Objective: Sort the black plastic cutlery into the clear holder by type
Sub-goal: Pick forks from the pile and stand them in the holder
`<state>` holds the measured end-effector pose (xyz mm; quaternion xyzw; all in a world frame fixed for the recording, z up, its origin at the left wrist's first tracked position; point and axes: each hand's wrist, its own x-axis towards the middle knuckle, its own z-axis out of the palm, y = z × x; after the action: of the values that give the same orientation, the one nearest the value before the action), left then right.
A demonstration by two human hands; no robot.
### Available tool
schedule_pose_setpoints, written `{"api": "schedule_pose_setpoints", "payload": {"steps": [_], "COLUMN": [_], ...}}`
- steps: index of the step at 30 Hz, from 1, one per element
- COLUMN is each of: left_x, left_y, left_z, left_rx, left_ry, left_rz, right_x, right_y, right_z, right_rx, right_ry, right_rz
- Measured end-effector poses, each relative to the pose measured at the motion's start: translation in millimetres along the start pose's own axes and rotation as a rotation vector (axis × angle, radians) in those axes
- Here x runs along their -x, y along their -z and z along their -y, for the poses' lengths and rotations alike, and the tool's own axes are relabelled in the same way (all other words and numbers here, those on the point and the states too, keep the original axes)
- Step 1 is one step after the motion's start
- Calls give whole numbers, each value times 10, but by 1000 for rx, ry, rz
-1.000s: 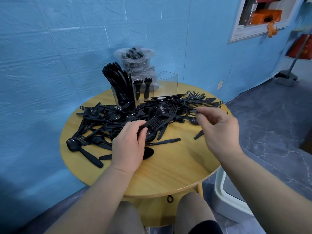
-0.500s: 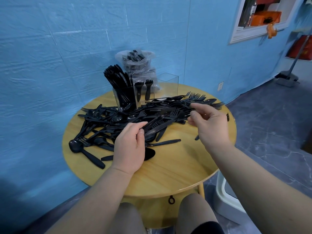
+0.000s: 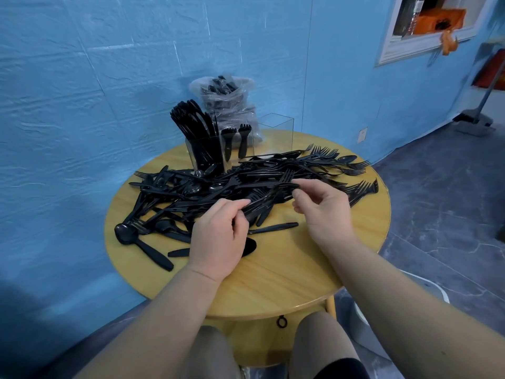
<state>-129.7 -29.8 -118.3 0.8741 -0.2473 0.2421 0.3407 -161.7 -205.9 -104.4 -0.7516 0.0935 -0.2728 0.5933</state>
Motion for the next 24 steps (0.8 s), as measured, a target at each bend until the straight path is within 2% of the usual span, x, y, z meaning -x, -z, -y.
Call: {"api": "schedule_pose_setpoints", "payload": {"steps": [13, 18, 24], "left_x": [-1, 0, -29], "left_y": [-45, -31, -1], "left_z": [44, 13, -8], "left_rx": [15, 26, 40], "left_ry": [-64, -28, 152], "left_rz": [-17, -17, -31], "right_x": [-14, -33, -93], "right_y": [-31, -19, 103], "right_z": [-90, -93, -104], "right_rx": [59, 6, -66], "right_ry": [20, -37, -129], "right_rz": [-103, -118, -296]}}
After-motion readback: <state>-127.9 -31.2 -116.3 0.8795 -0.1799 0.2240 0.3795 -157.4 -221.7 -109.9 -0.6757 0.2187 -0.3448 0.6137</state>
